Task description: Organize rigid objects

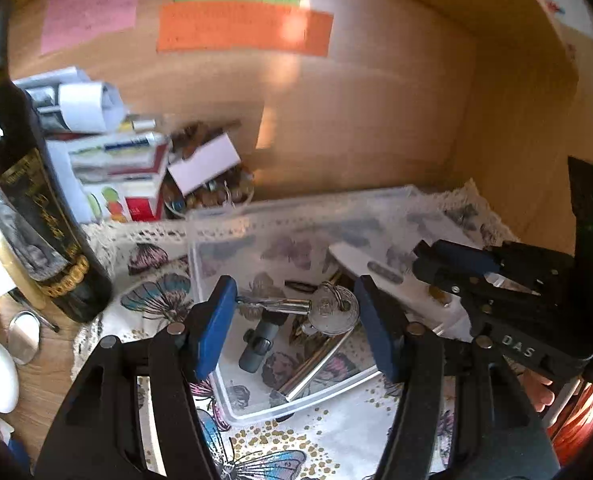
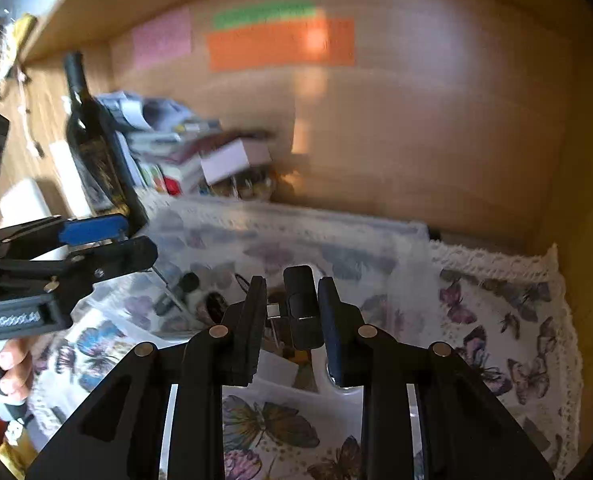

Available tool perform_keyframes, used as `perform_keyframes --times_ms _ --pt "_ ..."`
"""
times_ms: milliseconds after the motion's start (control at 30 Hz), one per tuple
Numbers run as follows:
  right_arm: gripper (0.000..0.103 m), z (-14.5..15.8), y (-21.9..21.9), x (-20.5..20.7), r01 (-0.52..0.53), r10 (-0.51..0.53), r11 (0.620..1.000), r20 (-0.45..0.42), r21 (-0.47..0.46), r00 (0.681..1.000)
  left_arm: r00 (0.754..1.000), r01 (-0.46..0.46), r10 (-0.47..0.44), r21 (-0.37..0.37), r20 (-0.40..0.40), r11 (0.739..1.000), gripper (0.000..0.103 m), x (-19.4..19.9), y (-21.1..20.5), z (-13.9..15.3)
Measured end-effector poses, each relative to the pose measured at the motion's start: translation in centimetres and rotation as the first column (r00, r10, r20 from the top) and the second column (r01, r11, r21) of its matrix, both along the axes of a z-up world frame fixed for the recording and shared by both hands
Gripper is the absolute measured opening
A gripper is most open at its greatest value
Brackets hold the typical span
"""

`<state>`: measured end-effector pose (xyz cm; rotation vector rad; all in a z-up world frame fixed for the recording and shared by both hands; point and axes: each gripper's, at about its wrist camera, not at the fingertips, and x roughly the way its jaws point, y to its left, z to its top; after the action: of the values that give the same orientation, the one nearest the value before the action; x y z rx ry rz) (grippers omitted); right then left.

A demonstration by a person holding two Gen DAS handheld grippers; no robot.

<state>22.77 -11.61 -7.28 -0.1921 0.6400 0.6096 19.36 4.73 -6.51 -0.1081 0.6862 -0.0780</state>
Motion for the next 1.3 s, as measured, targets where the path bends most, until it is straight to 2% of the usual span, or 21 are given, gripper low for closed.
perform_keyframes --times_ms 267,333,400,500,700,967,1033,1133,1300 --pt "0.025 -2.0 0.6 1.3 0.005 -0.008 0.999 -0.065 -0.045 0.998 0.998 0.027 -0.027 0.000 -0.059 1.000 0.061 1.1 -0.6 -1.7" --pt "0.028 -2.0 0.7 1.4 0.005 -0.008 0.999 -0.064 -0.050 0.998 0.998 0.024 -0.024 0.003 -0.056 1.000 0.061 0.9 -0.7 -1.5" --pt "0.039 -1.8 0.7 1.4 0.008 -0.011 0.999 -0.054 -0.042 0.998 0.998 0.029 -0.029 -0.006 -0.055 1.000 0.061 0.7 -0.6 -1.2" --pt "0.041 -1.0 0.5 0.8 0.014 -0.015 0.999 -0.027 -0.033 1.000 0.999 0.025 -0.025 -0.009 -0.037 1.000 0.061 0.1 -0.4 -0.4" --pt "0.042 1.6 -0.7 -1.6 0.015 -0.015 1.000 0.040 0.014 0.999 0.999 0.020 -0.020 0.006 0.051 1.000 0.063 -2.5 -0.4 2.3" --pt "0.056 5.7 -3.4 -6.6 0.008 -0.027 0.993 0.158 0.118 0.987 0.980 0.001 -0.008 0.036 0.200 0.999 0.077 -7.2 -1.3 5.8" --pt "0.060 6.5 -4.1 -8.1 0.009 -0.037 0.989 0.187 0.148 0.982 0.972 -0.005 -0.002 0.031 0.234 1.000 0.084 -8.6 -1.4 6.4" --pt "0.074 7.3 -5.1 -10.0 0.012 -0.055 0.982 0.225 0.189 0.973 0.960 -0.017 0.006 0.037 0.279 0.999 0.091 -10.6 -1.8 7.1" --pt "0.090 7.6 -6.4 -12.5 0.028 -0.091 0.972 0.264 0.233 0.960 0.944 -0.041 0.020 0.057 0.330 0.998 0.101 -13.3 -2.6 7.6"
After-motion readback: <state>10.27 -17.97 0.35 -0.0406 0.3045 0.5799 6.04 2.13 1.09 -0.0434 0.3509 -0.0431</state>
